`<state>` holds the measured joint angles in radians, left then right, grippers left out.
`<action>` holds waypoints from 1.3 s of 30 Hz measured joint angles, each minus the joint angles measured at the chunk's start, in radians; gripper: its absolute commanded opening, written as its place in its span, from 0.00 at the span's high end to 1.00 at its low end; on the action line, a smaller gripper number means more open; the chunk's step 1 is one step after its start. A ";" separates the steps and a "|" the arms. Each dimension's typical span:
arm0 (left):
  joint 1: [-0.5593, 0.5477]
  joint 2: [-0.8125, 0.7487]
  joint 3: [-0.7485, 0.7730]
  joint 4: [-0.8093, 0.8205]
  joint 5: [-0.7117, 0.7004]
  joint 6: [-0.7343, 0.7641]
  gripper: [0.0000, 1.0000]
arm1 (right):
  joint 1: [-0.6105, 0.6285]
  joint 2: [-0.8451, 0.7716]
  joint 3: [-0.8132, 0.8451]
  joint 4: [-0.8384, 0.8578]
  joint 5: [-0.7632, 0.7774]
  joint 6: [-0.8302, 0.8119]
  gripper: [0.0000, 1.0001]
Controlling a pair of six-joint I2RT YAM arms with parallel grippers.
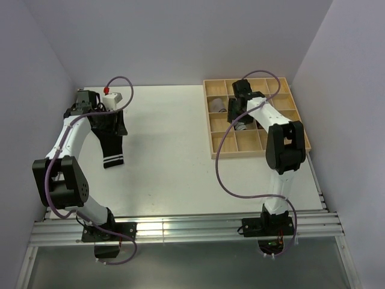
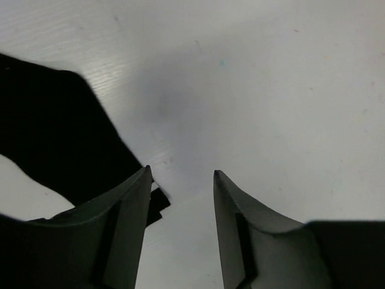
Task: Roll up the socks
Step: Place the sock in the storage box, then adjust the sock at the center of the board.
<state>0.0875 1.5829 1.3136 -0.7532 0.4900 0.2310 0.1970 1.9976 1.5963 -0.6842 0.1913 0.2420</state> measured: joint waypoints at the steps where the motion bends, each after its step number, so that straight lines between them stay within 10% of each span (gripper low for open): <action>1: 0.004 0.000 -0.010 0.021 -0.027 -0.013 0.47 | 0.002 -0.012 0.000 0.008 -0.024 0.002 0.31; 25: 0.166 0.393 0.050 0.173 -0.225 -0.156 0.54 | 0.032 -0.467 -0.235 0.135 -0.169 0.052 0.30; 39: -0.086 0.376 0.014 0.236 -0.367 -0.121 0.55 | 0.101 -0.515 -0.347 0.150 -0.139 0.053 0.30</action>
<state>0.0017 1.9591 1.3281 -0.5175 0.1226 0.1101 0.2977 1.4822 1.2491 -0.5339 0.0521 0.2951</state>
